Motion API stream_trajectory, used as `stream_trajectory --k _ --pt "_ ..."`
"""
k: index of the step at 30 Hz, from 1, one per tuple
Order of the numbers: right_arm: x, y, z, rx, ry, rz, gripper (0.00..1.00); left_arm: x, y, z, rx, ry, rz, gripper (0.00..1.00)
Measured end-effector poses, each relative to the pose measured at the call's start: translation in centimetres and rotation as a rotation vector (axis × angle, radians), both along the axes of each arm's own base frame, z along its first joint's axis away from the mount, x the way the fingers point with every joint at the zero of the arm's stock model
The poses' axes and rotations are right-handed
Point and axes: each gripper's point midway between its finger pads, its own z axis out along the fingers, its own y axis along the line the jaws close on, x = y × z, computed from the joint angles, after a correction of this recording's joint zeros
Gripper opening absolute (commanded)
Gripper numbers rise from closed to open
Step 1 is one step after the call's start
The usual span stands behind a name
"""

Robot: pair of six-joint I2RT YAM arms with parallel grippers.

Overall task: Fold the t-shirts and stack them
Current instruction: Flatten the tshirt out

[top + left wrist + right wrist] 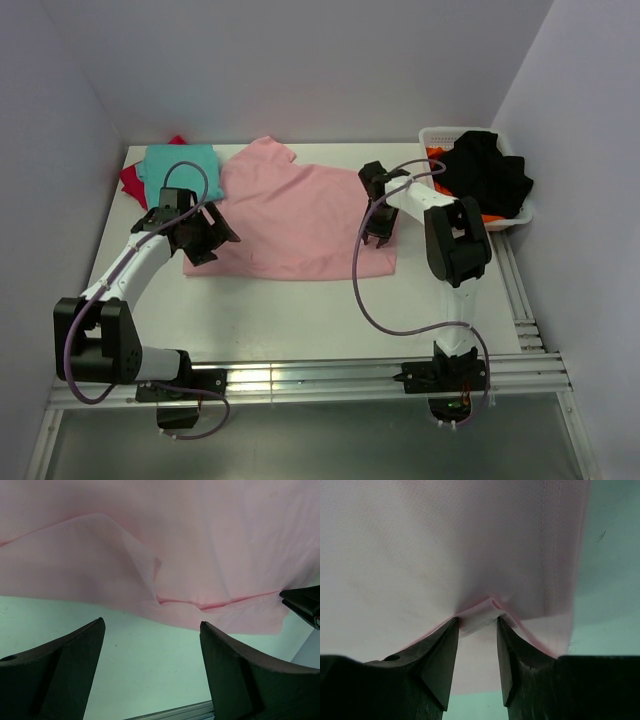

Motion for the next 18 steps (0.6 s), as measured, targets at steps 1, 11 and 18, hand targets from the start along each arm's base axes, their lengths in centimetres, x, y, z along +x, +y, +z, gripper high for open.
stream_trajectory --k 1,11,18 --pt "-0.03 -0.01 -0.17 -0.001 0.004 0.0 0.42 -0.01 0.0 0.0 0.0 -0.001 -0.001 0.82" --pt "-0.24 -0.21 -0.58 -0.014 0.008 -0.004 0.03 -0.28 0.48 -0.14 0.013 0.001 -0.008 0.82" --pt "-0.29 -0.32 -0.5 -0.019 0.005 -0.004 0.0 -0.3 0.48 -0.12 0.008 0.002 -0.009 0.82"
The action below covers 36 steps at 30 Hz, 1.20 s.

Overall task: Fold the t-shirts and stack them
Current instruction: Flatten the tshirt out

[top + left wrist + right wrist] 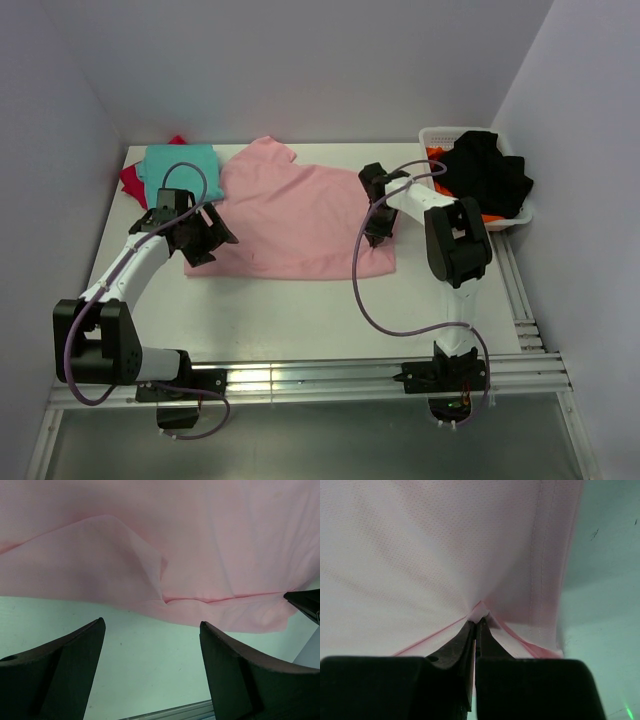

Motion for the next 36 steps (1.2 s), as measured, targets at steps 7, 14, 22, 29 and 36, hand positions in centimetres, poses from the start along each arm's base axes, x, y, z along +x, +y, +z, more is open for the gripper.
stream_trajectory --k 7,14,22,29,36 --pt "-0.8 -0.6 0.5 -0.023 0.008 0.0 0.03 0.0 -0.1 0.0 -0.007 0.0 -0.004 0.82" --pt "-1.0 -1.1 2.2 -0.035 -0.019 0.011 0.1 -0.1 -0.3 0.1 -0.013 0.0 -0.008 0.82" --pt "-1.6 -1.3 2.0 -0.047 -0.002 0.02 0.22 -0.1 -0.3 0.1 -0.015 0.0 -0.01 0.81" --pt "-2.3 -1.6 1.5 -0.056 0.019 0.023 0.24 -0.1 -0.3 0.1 -0.015 0.0 -0.009 0.81" --pt "-2.6 -1.7 1.2 -0.06 0.029 0.027 0.17 -0.1 -0.3 0.1 -0.015 -0.001 -0.009 0.81"
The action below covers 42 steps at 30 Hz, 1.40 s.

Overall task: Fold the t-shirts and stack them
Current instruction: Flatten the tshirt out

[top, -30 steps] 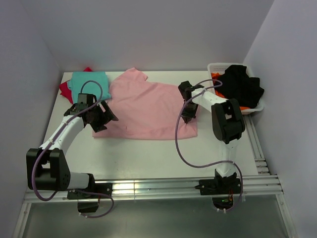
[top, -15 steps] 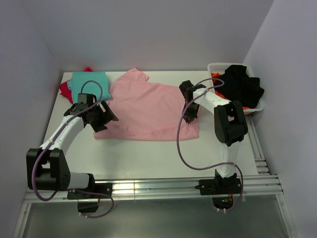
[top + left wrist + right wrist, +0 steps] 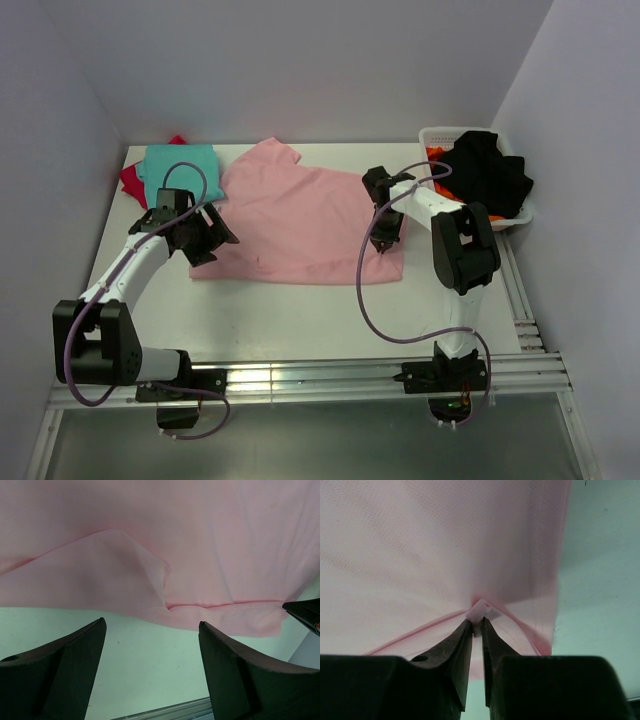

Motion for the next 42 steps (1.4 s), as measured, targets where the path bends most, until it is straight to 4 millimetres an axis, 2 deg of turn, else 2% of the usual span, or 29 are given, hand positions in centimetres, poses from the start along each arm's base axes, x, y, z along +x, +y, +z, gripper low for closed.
stream_trajectory --k 1,2,11,16,20,25,33,35,36,39,42 --pt "0.0 0.0 0.0 0.0 0.0 0.002 0.06 0.0 0.0 0.0 0.0 -0.001 0.0 0.81" --pt "0.0 0.0 0.0 -0.001 0.001 0.006 0.0 0.0 0.0 0.1 0.0 -0.002 0.0 0.8" --pt "-0.4 -0.1 0.5 -0.001 0.001 0.011 0.0 0.0 0.0 0.1 0.0 -0.003 0.001 0.8" --pt "-0.9 0.1 3.2 0.021 -0.046 0.024 0.0 0.0 0.0 0.1 0.0 -0.003 0.001 0.8" --pt "-2.4 0.7 5.1 0.045 -0.079 0.05 0.0 0.0 0.0 0.1 -0.001 -0.003 0.002 0.8" --pt "-6.9 0.9 4.6 0.056 -0.03 0.087 0.0 0.3 0.0 0.1 -0.002 -0.011 0.004 0.8" --pt "-16.6 0.9 0.6 0.045 0.118 0.133 0.0 0.4 0.0 -0.1 -0.003 -0.007 0.006 0.8" --pt "-18.3 0.5 -0.3 0.041 0.142 0.13 0.01 0.5 0.0 -0.1 -0.004 -0.009 0.008 0.8" --pt "-19.1 0.2 -0.8 0.035 0.156 0.128 0.24 0.5 0.0 -0.1 -0.004 -0.008 0.008 0.8" --pt "-20.9 -0.5 -1.9 0.014 0.194 0.113 0.57 0.5 0.0 -0.2 -0.004 -0.004 0.009 0.8" --pt "-21.4 -0.9 -1.7 0.009 0.194 0.121 0.59 0.5 0.0 -0.4 -0.002 0.003 0.01 0.8"
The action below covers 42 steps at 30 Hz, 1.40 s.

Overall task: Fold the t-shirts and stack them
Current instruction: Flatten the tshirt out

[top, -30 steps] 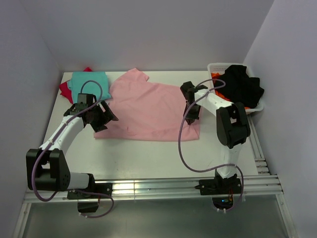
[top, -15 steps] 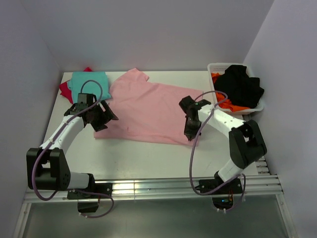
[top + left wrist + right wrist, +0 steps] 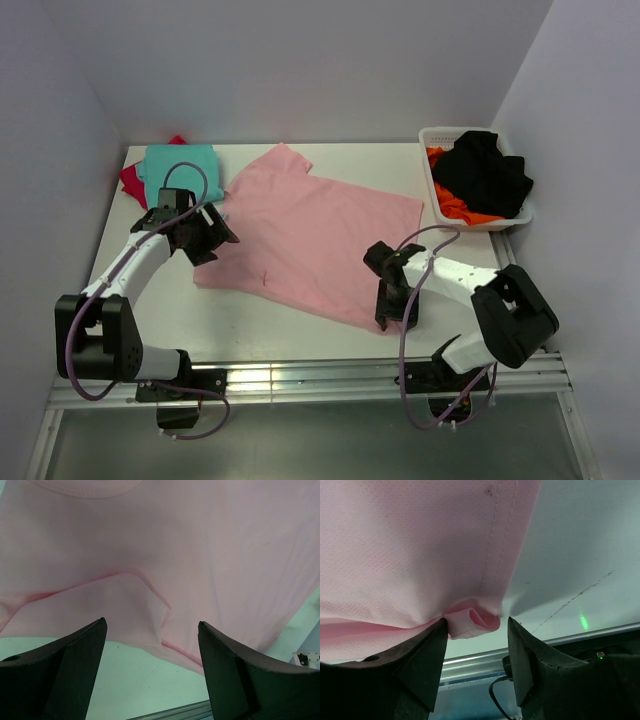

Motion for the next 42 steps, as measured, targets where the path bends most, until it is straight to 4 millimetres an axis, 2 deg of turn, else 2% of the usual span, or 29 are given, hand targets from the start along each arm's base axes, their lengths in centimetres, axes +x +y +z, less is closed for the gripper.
stream_trajectory --k 6,11,15,20,28,34,39,42 --pt "0.0 0.1 0.1 0.002 -0.015 0.013 0.59 -0.1 0.1 -0.5 0.007 0.019 0.006 0.73" --pt "1.3 0.8 1.0 0.012 -0.056 0.019 0.59 -0.6 0.1 -2.5 0.011 0.082 0.003 0.65" --pt "2.6 1.5 1.7 0.031 -0.095 0.023 0.59 -1.3 -0.5 -4.3 0.023 0.144 -0.012 0.65" --pt "2.7 1.6 1.8 0.035 -0.1 0.03 0.58 -1.7 -1.5 -5.2 0.062 0.173 -0.016 0.66" --pt "2.6 1.3 1.9 0.028 -0.097 0.055 0.58 -0.4 -1.8 -6.1 0.131 0.207 0.06 0.66" --pt "2.6 1.2 2.4 0.037 -0.116 0.08 0.57 -0.3 -2.4 -7.5 0.185 0.256 0.099 0.64" --pt "2.5 1.0 2.6 0.04 -0.119 0.108 0.56 0.1 -2.9 -7.8 0.211 0.27 0.129 0.54" --pt "2.3 0.8 2.5 0.038 -0.114 0.122 0.56 0.3 -3.2 -7.7 0.217 0.269 0.143 0.38"
